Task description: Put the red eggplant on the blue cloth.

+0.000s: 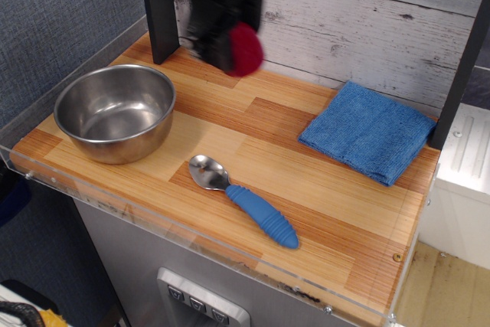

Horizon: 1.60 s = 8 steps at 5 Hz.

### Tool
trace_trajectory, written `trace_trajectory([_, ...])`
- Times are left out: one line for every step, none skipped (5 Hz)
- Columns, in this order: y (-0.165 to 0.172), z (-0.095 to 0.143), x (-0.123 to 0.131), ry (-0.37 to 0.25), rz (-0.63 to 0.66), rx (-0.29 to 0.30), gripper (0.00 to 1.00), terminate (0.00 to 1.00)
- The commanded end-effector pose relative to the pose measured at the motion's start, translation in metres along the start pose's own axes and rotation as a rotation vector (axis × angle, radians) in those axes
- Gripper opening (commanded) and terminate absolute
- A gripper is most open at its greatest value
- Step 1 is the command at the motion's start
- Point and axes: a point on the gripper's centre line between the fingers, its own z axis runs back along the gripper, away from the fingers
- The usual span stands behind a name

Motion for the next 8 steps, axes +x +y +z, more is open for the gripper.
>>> trace_trajectory([-0.037, -0.016, -0.066, 0.037, -0.175, -0.04, 0.0, 0.0])
trace_trajectory([-0.047, -0.031, -0.091, 0.043, -0.238, -0.034, 0.0, 0.0])
trace_trajectory([-0.051, -0.048, -0.111, 0.05, -0.3, -0.016, 0.0, 0.0])
trace_trajectory([-0.05, -0.061, -0.122, 0.069, -0.327, 0.005, 0.0, 0.0])
trace_trajectory([-0.046, -0.069, -0.123, 0.061, -0.327, 0.03, 0.0, 0.0])
trace_trajectory([-0.046, -0.07, -0.116, 0.057, -0.261, 0.085, 1.0, 0.0])
trace_trajectory([-0.044, -0.07, -0.11, 0.056, -0.239, 0.087, 1.0, 0.0])
trace_trajectory([-0.043, -0.067, -0.106, 0.07, -0.213, 0.083, 1.0, 0.0])
